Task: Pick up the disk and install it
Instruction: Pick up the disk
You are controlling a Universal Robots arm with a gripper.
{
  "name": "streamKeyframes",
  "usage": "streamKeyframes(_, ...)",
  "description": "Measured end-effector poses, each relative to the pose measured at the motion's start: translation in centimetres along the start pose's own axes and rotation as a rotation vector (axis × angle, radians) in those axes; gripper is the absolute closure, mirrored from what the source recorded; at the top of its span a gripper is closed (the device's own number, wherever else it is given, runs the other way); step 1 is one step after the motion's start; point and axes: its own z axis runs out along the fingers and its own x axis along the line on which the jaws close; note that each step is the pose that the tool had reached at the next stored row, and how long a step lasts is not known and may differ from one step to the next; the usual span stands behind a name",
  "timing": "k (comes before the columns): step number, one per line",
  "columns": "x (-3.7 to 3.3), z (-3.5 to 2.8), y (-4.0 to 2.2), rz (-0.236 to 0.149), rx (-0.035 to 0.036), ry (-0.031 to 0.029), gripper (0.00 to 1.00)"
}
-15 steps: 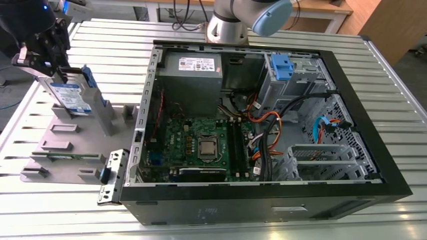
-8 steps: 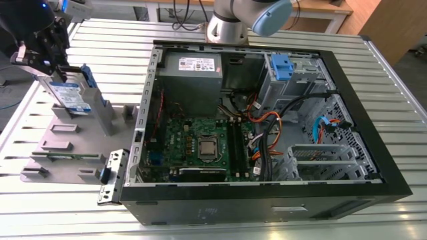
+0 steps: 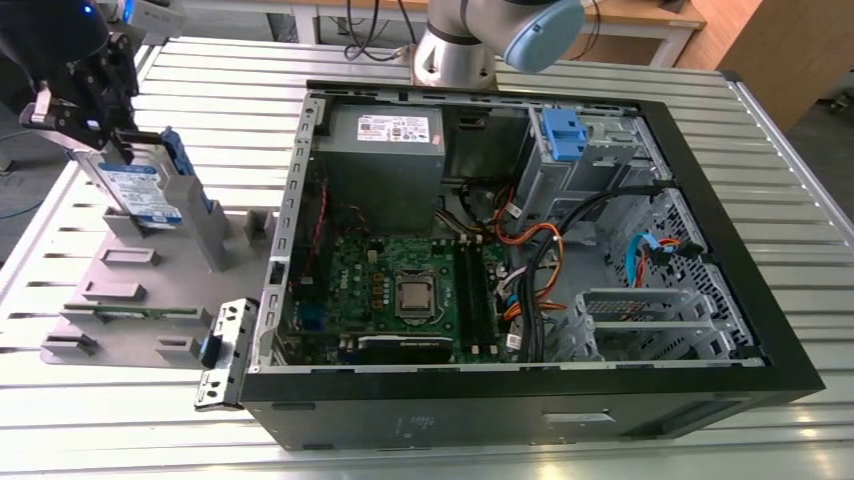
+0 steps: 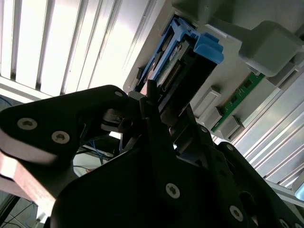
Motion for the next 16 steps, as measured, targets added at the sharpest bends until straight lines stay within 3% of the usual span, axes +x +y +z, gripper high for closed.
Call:
streamKeyframes(12, 0.0, -0.09, 0.0, -0.013, -0.0004, 0.0008, 0.65)
streamKeyframes(16, -0.02, -0.53, 0.02, -0.013, -0.0005, 0.0009, 0.65)
